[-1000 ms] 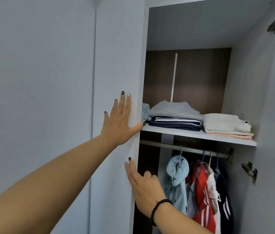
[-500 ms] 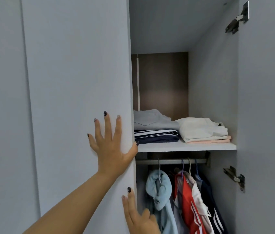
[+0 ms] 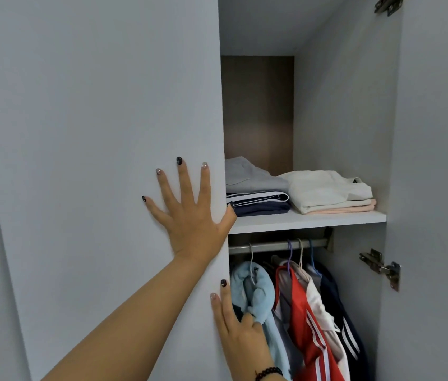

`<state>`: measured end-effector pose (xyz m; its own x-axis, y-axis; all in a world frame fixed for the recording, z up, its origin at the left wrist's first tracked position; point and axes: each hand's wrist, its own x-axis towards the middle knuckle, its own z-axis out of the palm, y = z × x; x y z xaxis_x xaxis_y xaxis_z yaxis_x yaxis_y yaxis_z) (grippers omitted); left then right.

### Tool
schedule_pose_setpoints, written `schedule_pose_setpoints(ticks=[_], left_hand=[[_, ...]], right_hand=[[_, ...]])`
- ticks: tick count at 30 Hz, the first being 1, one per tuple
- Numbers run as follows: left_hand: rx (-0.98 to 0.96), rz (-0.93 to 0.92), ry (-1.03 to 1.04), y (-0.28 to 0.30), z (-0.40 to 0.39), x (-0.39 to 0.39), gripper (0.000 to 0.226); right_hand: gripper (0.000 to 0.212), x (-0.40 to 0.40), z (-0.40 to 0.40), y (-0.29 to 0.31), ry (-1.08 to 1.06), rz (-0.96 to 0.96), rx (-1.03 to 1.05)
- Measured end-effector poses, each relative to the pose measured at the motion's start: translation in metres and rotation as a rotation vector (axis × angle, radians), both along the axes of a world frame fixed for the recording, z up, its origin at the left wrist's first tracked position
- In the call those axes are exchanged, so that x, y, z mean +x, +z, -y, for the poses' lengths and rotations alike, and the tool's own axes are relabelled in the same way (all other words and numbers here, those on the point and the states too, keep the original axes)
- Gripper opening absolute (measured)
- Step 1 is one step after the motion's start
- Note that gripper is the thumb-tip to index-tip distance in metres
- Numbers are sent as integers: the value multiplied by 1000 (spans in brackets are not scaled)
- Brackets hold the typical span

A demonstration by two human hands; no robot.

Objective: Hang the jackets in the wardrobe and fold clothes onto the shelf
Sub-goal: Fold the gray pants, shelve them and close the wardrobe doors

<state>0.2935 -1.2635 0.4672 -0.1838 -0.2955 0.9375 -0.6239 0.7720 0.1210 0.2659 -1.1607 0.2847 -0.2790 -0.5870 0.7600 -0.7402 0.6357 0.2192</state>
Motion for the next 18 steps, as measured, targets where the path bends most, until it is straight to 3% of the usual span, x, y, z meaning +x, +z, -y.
schedule_pose_setpoints(ticks=[2,6,10,13,18], left_hand=[[10,-8,-7,0,4,-6,89],[20,-8,-11,0,14,-17,88],[45,16,3,1,20,-23,84],[64,31,14,0,23,-24,87],[94,93,19,1,20,-17,91]], right_hand=[[67,-10,4,-5,-27,-37,-30],[68,-17,15,-6,-92,44,-30],[56,-12,16,-2,-62,46,93],[90,-8,12,14,-34,142,215],[97,-4,1,21,15,268,360]])
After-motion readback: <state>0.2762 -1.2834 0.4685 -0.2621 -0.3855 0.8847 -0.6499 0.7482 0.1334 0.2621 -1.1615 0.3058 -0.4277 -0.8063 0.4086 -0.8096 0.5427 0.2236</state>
